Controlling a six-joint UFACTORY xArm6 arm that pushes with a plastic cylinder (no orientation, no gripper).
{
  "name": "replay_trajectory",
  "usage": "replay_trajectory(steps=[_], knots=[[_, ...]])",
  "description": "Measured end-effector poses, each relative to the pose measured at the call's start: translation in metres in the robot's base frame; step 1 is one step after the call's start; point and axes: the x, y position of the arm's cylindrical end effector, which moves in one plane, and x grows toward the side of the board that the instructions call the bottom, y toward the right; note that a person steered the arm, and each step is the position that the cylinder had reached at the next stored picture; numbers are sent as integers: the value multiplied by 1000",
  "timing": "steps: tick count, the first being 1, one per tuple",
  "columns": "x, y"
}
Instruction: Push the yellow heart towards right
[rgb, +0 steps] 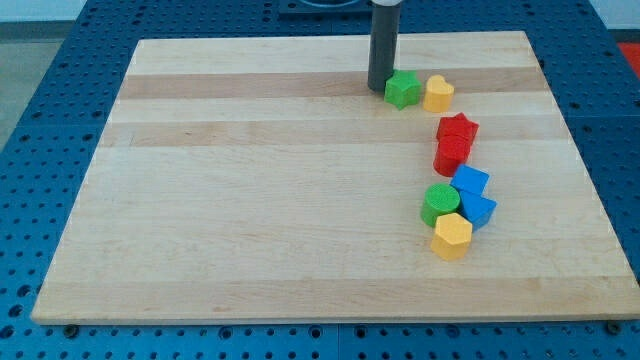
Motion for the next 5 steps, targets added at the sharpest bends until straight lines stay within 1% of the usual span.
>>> replay_trajectory(steps=[1, 3, 4, 5], knots=[[0, 0], [-2, -42], [43, -42], [67, -42]])
